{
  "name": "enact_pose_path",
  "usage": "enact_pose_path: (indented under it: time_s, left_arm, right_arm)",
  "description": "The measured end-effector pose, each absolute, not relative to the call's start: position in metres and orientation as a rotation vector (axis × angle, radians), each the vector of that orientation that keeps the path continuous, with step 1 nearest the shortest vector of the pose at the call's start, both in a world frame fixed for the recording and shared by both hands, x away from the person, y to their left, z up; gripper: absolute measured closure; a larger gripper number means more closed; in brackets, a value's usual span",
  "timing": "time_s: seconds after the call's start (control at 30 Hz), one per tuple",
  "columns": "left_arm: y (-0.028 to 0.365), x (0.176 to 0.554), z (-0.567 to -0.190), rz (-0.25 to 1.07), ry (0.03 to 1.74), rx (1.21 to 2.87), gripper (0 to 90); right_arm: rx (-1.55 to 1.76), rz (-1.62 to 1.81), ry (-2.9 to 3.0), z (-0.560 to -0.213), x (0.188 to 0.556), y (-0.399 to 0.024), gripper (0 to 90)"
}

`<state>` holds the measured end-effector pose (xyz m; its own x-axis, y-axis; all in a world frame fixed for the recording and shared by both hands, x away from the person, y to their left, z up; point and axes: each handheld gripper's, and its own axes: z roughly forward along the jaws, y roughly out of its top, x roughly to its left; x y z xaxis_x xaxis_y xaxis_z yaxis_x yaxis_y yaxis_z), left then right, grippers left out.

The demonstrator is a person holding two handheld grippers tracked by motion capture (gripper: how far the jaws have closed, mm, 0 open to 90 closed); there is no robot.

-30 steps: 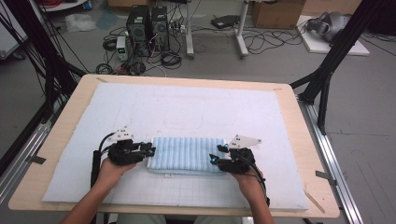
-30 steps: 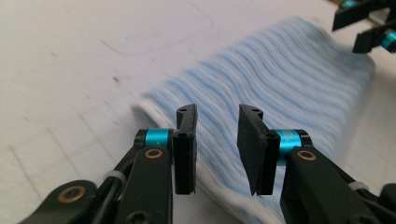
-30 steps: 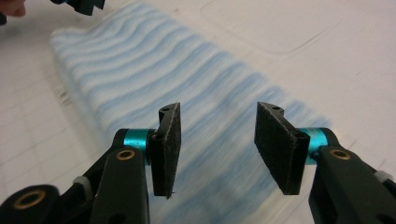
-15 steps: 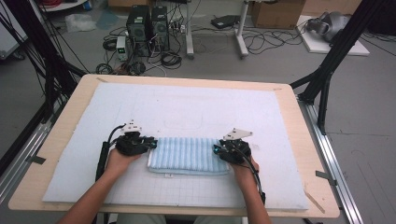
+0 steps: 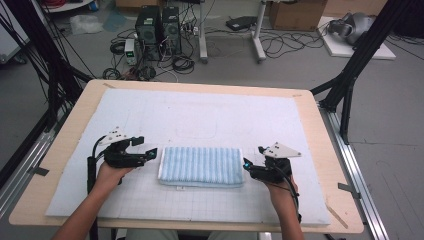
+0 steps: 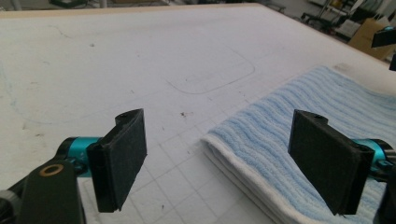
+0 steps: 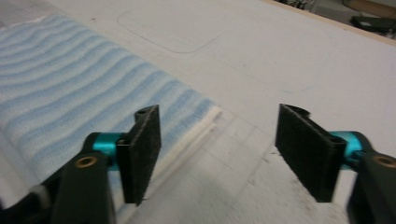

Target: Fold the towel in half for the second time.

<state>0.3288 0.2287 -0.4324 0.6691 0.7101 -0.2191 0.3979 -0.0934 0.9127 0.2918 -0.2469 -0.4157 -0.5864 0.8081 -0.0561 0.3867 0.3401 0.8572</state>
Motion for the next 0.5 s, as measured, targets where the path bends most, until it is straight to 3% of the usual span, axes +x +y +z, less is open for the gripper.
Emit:
enact_pose_path:
  time_s: [0.17, 0.5]
  left_arm:
    - [0.237, 0.322, -0.431, 0.336, 0.868, 1.657, 19.7]
    - [0.236, 0.316, -0.428, 0.359, 0.824, 1.669, 19.8]
  right_arm:
    - [1.061, 1.174, 2.084, -0.414, 0.282, -0.263, 11.2]
    - [1.021, 1.148, 2.088, -0.413, 0.273, -0.27, 11.2]
